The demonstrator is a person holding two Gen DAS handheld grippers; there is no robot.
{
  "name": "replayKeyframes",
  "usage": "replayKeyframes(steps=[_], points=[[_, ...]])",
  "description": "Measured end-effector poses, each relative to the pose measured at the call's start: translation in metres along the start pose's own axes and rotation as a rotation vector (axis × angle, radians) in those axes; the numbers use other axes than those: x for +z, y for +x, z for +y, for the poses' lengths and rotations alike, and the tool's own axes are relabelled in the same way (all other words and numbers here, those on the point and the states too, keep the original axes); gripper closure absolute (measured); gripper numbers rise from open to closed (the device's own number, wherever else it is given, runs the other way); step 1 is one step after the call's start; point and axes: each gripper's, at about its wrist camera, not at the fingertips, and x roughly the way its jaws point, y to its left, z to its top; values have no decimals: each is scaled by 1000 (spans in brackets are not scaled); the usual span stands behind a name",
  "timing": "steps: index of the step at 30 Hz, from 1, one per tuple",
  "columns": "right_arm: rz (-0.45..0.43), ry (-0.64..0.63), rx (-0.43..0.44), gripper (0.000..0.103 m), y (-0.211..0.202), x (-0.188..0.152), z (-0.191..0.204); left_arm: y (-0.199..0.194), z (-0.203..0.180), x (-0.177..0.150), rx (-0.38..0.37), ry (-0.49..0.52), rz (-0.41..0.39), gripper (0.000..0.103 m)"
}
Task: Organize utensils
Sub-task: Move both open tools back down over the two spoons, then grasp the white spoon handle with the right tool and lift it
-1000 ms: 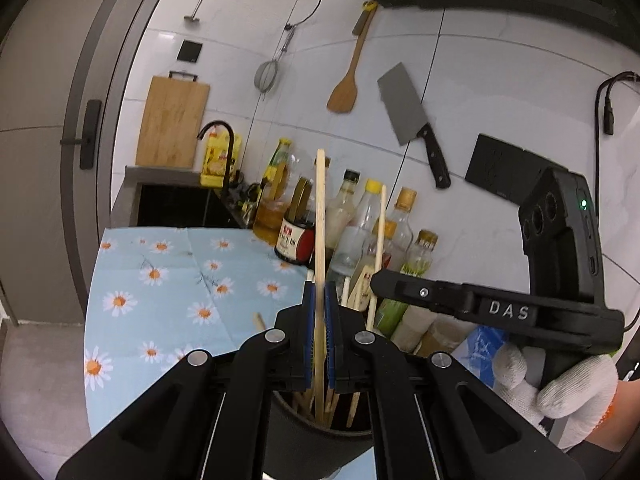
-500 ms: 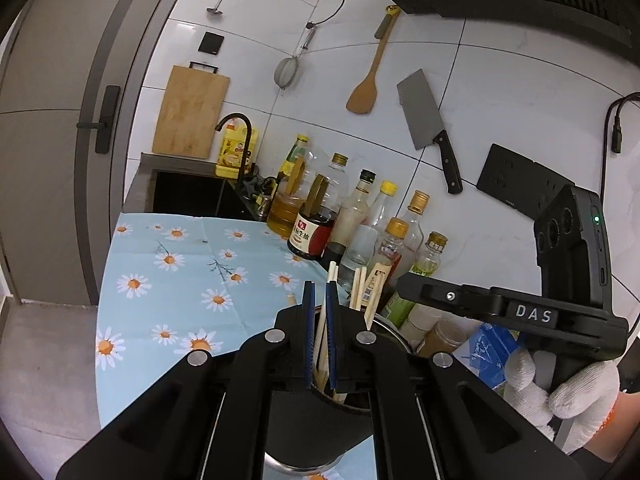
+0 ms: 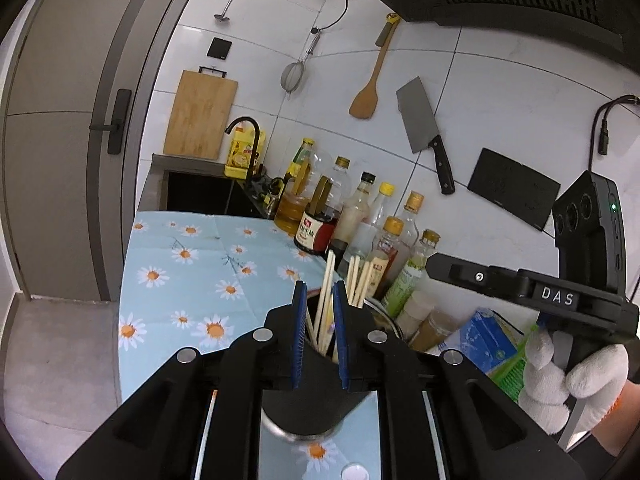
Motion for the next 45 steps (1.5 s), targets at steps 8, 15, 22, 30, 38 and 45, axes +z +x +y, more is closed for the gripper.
replayKeyframes(steps=[8,15,22,30,38,45], points=[[63,-4,-14,85,-11,-16,3,-19,-3,-18,22,-30,71,89],[171,-5,-17,81,-7,-34,1,-26,-3,-45,24,-64,153,87],[369,9,-24,81,11,-68,0,-30,-4,-76,23,-99,243,87],[656,9,-58,81,46,-106,1,-33,-10,-113,43,-97,350,87],[936,154,-81,81,74,-155,-20,-44,-12,-143,25,-157,397,87],[1051,126,-136,81,90,-176,-17,-52,-17,-164,-7,-196,437,87]])
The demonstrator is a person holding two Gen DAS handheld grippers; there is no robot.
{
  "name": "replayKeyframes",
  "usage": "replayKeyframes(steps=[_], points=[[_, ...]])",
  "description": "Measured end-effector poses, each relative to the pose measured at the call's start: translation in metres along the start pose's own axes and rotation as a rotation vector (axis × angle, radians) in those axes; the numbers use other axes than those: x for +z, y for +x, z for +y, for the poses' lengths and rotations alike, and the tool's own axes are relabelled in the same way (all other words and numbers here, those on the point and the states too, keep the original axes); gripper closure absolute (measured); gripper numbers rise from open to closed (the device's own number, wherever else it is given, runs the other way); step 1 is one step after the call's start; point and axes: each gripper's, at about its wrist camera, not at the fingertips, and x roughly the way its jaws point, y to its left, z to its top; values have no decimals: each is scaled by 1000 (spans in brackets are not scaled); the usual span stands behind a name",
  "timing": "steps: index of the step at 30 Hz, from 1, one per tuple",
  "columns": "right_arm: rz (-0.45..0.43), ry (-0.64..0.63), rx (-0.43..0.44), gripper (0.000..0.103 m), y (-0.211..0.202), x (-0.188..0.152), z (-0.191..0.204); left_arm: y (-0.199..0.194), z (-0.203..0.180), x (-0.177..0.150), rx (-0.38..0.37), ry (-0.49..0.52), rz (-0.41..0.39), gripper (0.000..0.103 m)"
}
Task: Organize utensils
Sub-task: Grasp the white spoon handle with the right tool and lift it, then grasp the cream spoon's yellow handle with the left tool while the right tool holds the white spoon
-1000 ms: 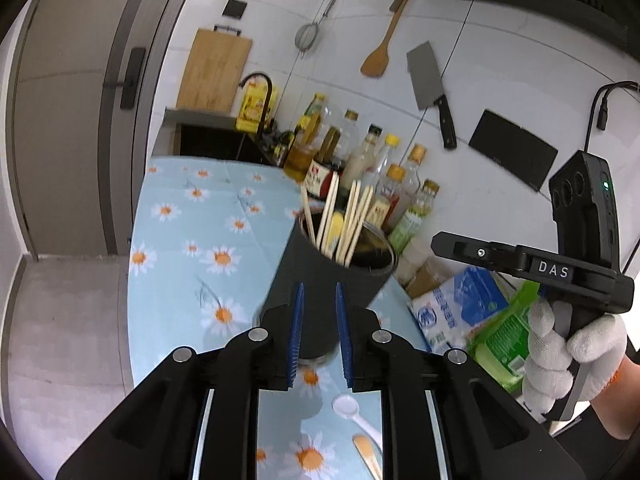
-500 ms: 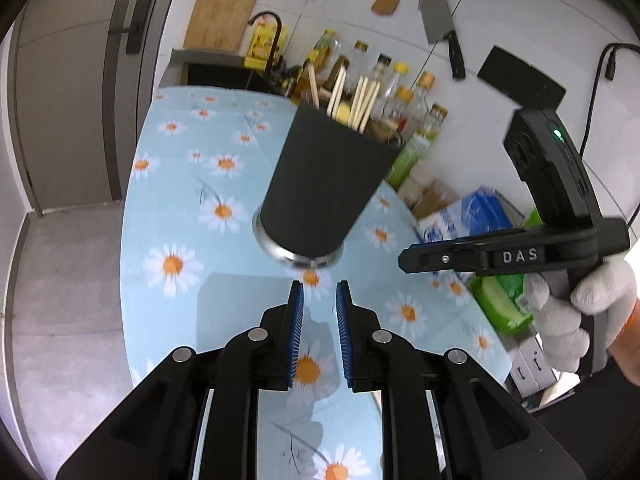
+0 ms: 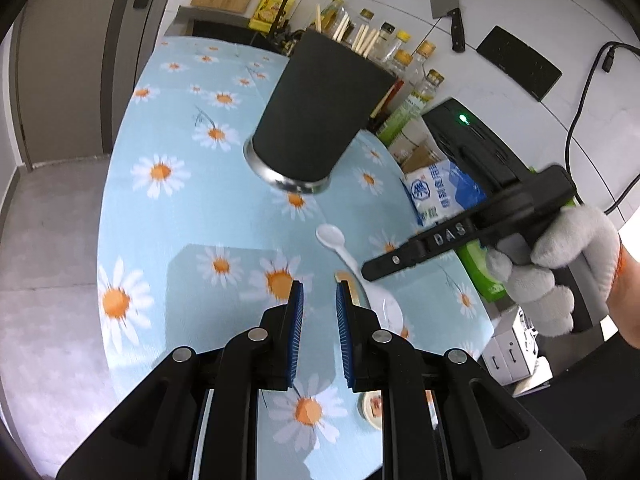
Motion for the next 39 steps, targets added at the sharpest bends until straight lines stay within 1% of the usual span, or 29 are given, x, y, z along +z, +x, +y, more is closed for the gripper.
replayKeyframes(steps=[3,6,12,18,21,23,25,27,28,31,33,35,36,39], points=[[20,-9,-52,81,6,4,7,1,3,-7,-3,-14,16,87],[50,-14,-126,81,14,9,12,3,7,-11,-1,-42,29,87],[95,-11,-174,80,31,11,23,7,9,-12,-7,-50,46,87],[85,-4,-213,83,33,12,27,8,9,-11,-5,-54,64,87],[75,6,-206,84,32,12,25,11,7,-12,-4,-42,90,87],[69,2,-194,84,25,8,18,14,3,-12,-19,-32,112,87],[50,-13,-161,84,19,8,14,17,0,-12,-12,-18,135,87],[28,-27,-155,84,13,7,12,19,-4,-11,-12,-13,150,87],[21,-26,-132,84,9,6,8,21,-4,-11,-12,-14,156,87],[-1,-29,-104,84,0,4,2,26,-9,-11,-3,-11,180,87],[-8,-26,-83,84,-6,1,-5,32,-13,-10,0,-18,207,87],[-15,-28,-52,84,-12,-4,-12,38,-15,-9,-9,-45,236,87],[-18,-30,-42,84,-13,-6,-15,42,-17,-10,-3,-68,261,87],[-36,-42,15,84,-25,-14,-23,49,-23,-10,19,-76,305,87]])
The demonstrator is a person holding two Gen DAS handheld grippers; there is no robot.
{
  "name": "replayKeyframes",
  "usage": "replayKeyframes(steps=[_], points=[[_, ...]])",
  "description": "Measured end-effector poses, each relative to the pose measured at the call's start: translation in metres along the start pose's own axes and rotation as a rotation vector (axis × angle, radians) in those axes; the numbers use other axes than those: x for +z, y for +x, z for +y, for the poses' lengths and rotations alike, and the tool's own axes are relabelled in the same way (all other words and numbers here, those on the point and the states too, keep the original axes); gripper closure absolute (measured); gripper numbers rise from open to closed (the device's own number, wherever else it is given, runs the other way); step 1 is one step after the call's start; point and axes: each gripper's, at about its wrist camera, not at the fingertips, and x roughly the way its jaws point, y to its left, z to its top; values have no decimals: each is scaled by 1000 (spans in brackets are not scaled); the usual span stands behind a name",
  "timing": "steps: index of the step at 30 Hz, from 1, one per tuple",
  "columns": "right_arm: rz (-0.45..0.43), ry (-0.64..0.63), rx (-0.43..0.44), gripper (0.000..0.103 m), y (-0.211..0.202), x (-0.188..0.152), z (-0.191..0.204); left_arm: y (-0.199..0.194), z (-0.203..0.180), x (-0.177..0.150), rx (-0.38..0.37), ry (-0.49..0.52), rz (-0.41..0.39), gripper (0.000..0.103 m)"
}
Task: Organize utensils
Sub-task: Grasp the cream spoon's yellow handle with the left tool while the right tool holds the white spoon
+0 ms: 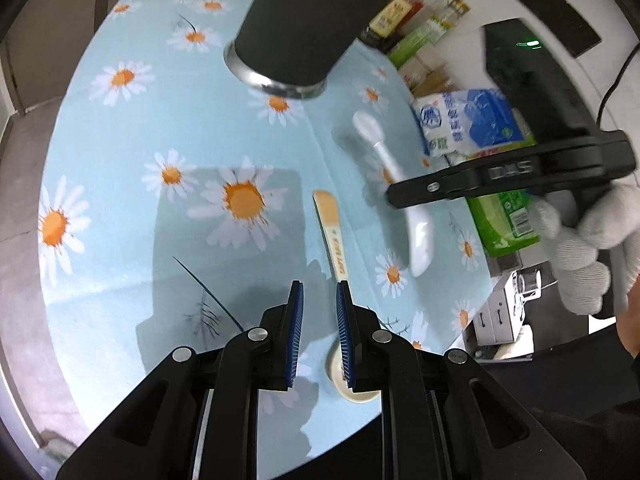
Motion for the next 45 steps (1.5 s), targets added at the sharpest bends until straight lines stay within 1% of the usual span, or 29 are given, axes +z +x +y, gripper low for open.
replayKeyframes(steps=[3,8,11,14,17,20,22,24,31,33,34,36,37,38,40,43,45], points=[[-22,-11,47,84,-11,-6,-5,7,-7,2,38,2,43,87],[-53,-28,112,84,-29,-17,-17,18,-18,8,75,-17,97,87],[-68,-32,147,84,-35,-31,-24,25,-26,10,119,-14,134,87],[-100,-47,132,84,-42,-38,-29,33,-29,12,175,-38,167,87],[-114,-55,157,84,-48,-45,-37,41,-35,17,205,-53,189,87],[-123,-67,172,84,-51,-52,-45,48,-41,21,249,-42,215,86],[-122,-72,191,84,-52,-57,-49,55,-44,22,291,-38,250,86],[-127,-76,212,84,-53,-59,-51,56,-46,23,324,-37,273,86],[-165,-93,244,84,-64,-64,-59,59,-50,24,444,-12,344,86],[-173,-102,243,84,-71,-69,-63,60,-51,25,476,-21,345,89],[-173,-106,249,84,-72,-70,-63,62,-53,25,488,-27,343,92],[-169,-109,263,84,-73,-71,-63,65,-57,25,502,-44,334,93],[-166,-111,271,84,-72,-71,-63,65,-57,25,499,-54,331,96],[-167,-113,274,84,-72,-70,-63,64,-56,25,491,-66,328,97],[-173,-118,274,84,-73,-70,-62,60,-49,21,483,-76,319,97],[-169,-125,276,84,-73,-71,-63,57,-49,15,473,-82,301,97],[-168,-130,279,84,-74,-72,-63,55,-50,5,469,-82,285,97]])
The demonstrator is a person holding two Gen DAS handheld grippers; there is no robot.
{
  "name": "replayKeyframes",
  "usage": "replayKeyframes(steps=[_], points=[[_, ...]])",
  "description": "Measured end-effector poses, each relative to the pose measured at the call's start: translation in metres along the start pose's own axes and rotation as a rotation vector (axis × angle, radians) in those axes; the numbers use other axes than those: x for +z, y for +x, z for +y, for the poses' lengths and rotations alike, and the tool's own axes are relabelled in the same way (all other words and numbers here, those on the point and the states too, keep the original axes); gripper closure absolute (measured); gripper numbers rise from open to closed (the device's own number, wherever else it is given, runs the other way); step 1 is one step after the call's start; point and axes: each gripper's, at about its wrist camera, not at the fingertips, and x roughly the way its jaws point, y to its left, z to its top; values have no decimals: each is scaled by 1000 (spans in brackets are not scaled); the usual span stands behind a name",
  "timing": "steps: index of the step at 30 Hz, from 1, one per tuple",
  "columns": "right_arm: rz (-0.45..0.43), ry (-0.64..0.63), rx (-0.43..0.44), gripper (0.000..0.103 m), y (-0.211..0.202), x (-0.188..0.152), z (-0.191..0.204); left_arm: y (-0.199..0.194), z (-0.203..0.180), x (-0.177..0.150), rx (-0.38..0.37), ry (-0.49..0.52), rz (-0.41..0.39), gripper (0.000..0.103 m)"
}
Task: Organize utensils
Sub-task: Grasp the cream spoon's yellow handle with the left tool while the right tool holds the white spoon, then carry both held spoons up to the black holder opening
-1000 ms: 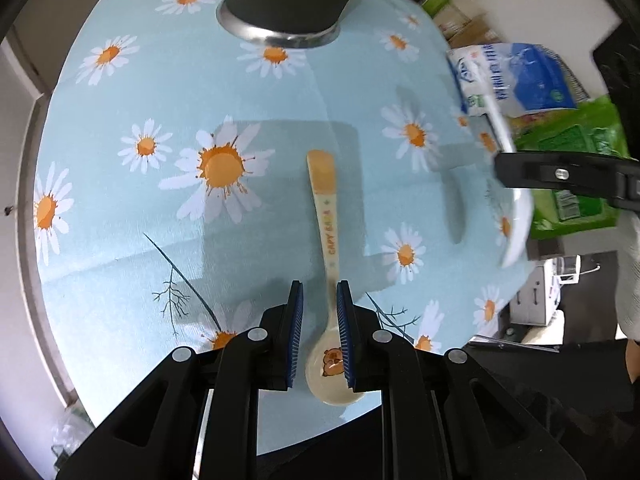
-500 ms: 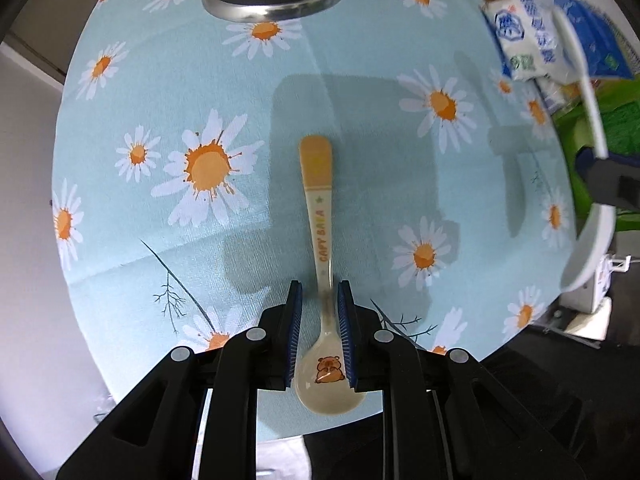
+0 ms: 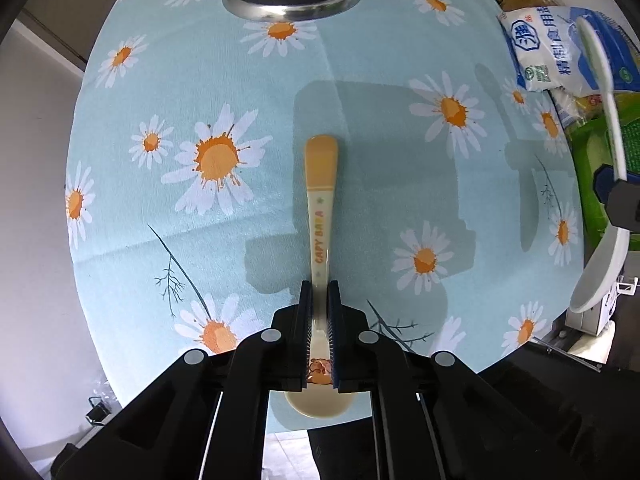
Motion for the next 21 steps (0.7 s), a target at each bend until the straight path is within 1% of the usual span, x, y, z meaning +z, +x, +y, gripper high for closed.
replayKeyframes(steps=[6,10,14,17,19,21], points=[[-4,-5,-6,84,2,0,1,-16,7,-11,-16,-20,-60,97],[-15,-3,-17,84,3,2,4,-29,7,-10,-54,-44,-118,97],[-29,13,-29,84,4,7,5,-46,13,-12,-130,-64,-197,97],[-36,19,-42,84,6,11,8,-55,16,-11,-182,-52,-238,97],[-42,23,-54,84,8,15,10,-64,12,-9,-204,-40,-271,97],[-52,31,-49,84,10,18,12,-70,15,-11,-242,-38,-298,97]])
